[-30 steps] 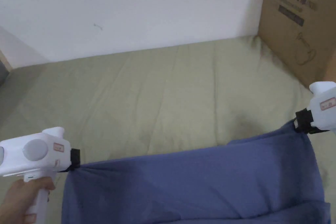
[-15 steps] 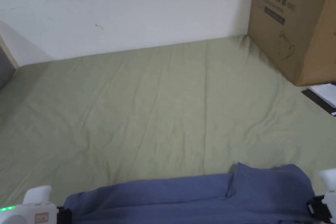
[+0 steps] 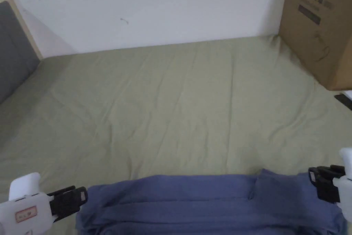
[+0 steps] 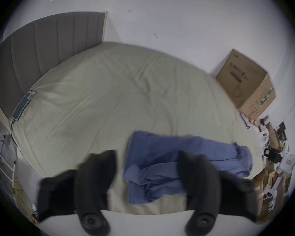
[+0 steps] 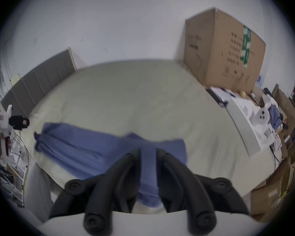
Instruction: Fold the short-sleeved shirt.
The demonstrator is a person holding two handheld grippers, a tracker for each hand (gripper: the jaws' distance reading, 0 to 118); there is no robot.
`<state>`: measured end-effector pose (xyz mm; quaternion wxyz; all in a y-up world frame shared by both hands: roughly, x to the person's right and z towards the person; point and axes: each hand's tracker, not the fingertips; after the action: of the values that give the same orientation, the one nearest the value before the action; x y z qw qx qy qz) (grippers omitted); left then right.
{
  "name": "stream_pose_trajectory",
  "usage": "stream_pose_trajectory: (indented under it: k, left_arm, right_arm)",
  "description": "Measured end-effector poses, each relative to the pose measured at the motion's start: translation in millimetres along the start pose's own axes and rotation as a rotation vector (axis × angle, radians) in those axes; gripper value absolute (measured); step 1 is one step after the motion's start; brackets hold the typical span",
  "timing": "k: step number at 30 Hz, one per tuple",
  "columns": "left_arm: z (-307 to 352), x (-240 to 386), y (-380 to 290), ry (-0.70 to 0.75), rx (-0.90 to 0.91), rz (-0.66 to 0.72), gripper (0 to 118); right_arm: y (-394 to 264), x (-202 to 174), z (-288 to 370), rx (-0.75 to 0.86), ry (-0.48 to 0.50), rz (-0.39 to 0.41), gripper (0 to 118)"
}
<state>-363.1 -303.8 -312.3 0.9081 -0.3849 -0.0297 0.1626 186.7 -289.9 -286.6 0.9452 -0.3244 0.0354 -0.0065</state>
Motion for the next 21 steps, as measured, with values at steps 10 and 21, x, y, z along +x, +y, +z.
stream_pose_trajectory:
  k: [10,21]
  left_arm:
    - [-0.6,-39.0,-26.8,-0.067,-0.043,0.239,32]
    - [-69.1,-103.7,-68.4,-0.377,-0.170,0.697,104]
  right_arm:
    - [1.4,-119.0,-31.8,0.065,0.183,-0.029,0]
    - [-6.3,-166.8,-40.7,0.034,0.236,0.067,0]
